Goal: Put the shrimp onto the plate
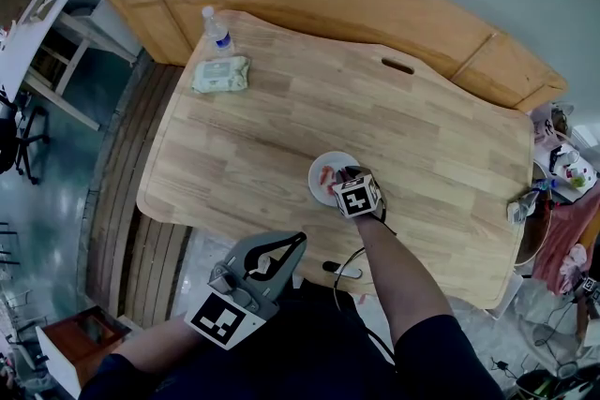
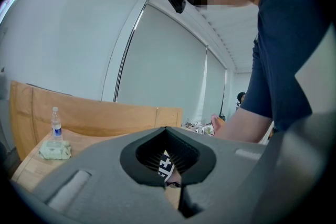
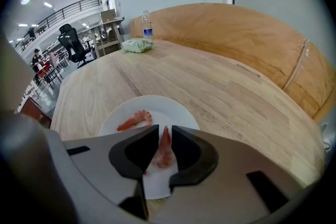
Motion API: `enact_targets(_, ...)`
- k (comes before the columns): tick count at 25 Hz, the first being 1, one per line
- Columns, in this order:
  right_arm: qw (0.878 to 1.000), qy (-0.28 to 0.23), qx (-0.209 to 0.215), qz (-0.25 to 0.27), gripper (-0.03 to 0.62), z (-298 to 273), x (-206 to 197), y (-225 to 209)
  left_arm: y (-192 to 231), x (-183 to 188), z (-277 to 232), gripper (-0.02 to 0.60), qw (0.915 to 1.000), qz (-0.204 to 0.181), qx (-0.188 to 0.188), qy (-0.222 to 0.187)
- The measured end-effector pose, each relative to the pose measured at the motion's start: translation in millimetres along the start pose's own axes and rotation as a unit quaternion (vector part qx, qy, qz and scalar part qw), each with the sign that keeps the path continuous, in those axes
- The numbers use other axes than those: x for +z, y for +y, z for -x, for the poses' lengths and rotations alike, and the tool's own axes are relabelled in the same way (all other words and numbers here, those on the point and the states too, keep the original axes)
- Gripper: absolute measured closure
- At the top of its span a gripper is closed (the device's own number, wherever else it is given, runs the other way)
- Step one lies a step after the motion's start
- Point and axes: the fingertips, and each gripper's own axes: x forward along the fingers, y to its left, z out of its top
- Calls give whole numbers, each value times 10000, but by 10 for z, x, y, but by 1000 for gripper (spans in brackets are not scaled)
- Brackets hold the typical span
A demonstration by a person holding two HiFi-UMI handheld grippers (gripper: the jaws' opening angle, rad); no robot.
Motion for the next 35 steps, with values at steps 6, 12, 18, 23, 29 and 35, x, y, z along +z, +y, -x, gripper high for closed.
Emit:
enact_targets(6,9994,-333,44,-79,491,113,116,2,-42,22,14,577,10000,-25,-13,-45)
enact_targets(12,9974,-701,85,-147,491,320,196,74,-87,64,14,577,9999,-4,-78,-134)
enact_targets(18,9923,-1194,76,-310,491,769,308,210,-149,136,11,577,9995,45,-146,-278)
enact_targets(23,9849,-1663,136,-452,494,1245,401,381,-207,214,-3,577,9988,34,-274,-393)
enact_targets(29,9772,-2025,353,-536,511,1787,439,691,-281,243,-5,577,9983,2,-418,-404)
enact_targets(35,9661,-2473,479,-562,536,2348,607,878,-314,218,17,577,9980,64,-487,-388)
